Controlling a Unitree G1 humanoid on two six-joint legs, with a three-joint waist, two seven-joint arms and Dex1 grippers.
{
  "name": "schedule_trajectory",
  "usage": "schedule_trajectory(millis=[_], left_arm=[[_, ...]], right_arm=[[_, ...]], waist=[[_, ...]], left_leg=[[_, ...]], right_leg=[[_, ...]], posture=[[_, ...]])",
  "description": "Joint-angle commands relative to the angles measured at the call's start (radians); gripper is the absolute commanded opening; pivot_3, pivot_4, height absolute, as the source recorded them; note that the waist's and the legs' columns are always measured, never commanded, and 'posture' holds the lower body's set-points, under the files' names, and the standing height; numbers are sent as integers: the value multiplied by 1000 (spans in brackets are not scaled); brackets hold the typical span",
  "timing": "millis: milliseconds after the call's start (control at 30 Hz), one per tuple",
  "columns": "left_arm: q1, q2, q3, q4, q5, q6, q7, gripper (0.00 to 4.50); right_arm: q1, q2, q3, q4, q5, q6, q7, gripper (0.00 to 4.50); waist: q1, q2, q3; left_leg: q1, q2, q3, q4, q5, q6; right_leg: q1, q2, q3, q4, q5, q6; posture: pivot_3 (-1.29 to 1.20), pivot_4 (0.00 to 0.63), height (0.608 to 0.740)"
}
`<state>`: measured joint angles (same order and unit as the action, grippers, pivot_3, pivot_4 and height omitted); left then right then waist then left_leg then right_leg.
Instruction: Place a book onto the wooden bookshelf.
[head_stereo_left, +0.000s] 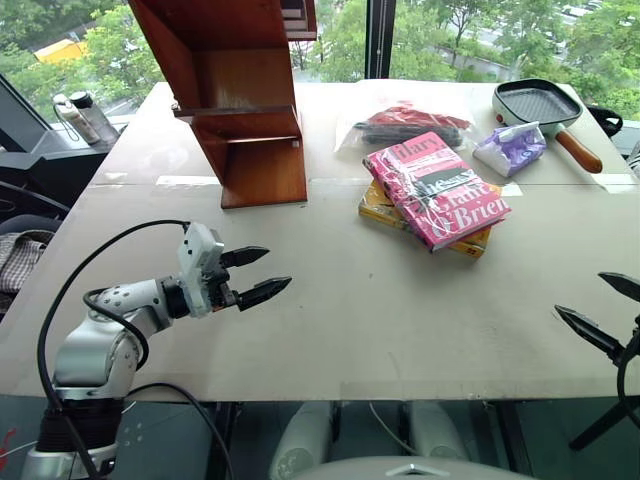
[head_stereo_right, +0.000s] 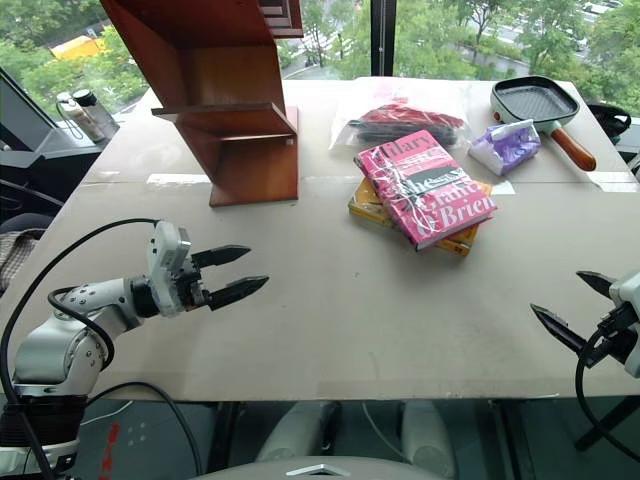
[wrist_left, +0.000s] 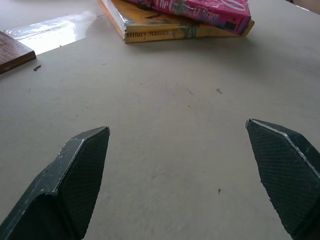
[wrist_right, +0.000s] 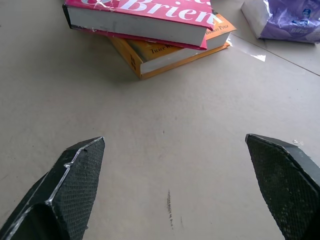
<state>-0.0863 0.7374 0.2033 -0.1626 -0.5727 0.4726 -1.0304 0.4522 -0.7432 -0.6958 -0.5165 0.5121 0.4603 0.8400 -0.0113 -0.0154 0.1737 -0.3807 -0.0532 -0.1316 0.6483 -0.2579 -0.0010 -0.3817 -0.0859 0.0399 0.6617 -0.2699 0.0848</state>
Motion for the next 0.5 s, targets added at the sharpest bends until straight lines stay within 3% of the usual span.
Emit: schedule_trajectory(millis=[33,133,267,367,433,467,500], left_arm=[[-41,7,8,-74,-38,26,13,4500],[-107,-1,-3,-147,-91,86,38,4500],[-151,2,-13,-204,-131,129,47,4500],[-153,10,-23,-264,-137,100,17,4500],[-143,14,-28,-291,-120,58,-7,4500],[-139,14,-29,-299,-113,42,-11,4500],[-139,15,-25,-302,-120,51,-3,4500]], right_arm=[[-87,-22,-9,-29,44,61,-71,4465],[-283,-55,46,-26,68,210,-229,4465],[-504,-93,143,63,74,345,-320,4465],[-722,-119,293,199,25,414,-350,3603],[-888,-116,409,335,-29,437,-359,2459],[-945,-113,449,387,-50,443,-362,2321],[-1021,-108,512,465,-88,441,-355,1868]], waist=[[-2,-1,0],[-5,-1,1],[-6,-1,1],[-10,0,2],[-9,0,2],[-9,0,2],[-9,0,2]], left_leg=[[0,0,0,0,0,0],[0,0,1,1,0,0],[1,0,1,1,0,0],[-1,0,2,0,0,0],[-5,0,3,-1,0,0],[-5,0,3,-1,2,-3],[-6,0,4,-1,2,-4]], right_leg=[[0,0,0,0,0,0],[0,0,1,0,1,0],[0,0,0,0,1,-1],[-2,1,0,0,1,-1],[-6,0,1,0,1,-1],[-7,0,1,0,1,-1],[-8,0,1,0,1,-1]], posture=[[0,150,740],[0,150,740],[0,150,740],[0,150,740],[0,150,740],[0,150,740],[0,150,740]])
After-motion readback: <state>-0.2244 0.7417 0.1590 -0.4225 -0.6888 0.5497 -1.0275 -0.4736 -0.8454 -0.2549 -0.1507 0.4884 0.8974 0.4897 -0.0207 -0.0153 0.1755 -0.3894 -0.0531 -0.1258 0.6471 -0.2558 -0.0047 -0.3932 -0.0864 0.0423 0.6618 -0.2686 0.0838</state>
